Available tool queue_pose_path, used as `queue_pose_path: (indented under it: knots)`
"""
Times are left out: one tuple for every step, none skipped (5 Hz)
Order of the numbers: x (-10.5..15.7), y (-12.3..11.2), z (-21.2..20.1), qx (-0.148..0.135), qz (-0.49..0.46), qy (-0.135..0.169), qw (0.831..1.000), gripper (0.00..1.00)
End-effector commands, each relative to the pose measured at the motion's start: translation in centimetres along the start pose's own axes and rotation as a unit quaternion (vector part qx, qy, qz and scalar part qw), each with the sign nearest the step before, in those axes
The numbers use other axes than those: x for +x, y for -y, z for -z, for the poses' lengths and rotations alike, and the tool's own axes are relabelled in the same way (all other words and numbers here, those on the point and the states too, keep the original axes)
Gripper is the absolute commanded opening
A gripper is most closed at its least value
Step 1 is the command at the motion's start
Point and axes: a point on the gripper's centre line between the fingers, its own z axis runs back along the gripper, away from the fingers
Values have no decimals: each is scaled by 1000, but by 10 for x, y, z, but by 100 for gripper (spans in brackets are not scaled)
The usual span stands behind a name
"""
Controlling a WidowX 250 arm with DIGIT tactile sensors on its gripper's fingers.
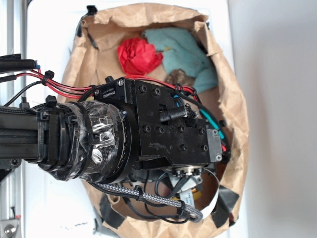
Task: Grab the green sponge.
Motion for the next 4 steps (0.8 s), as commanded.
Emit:
queue_pose_path:
  knots:
    - [10,-11,-19,51,9,38,998,100]
    - [18,-15,-31,65,-7,79,995,100]
    - [17,-19,-40,78,-16,97,992,100]
    - [12,-22,-45,76,-12,97,992,100]
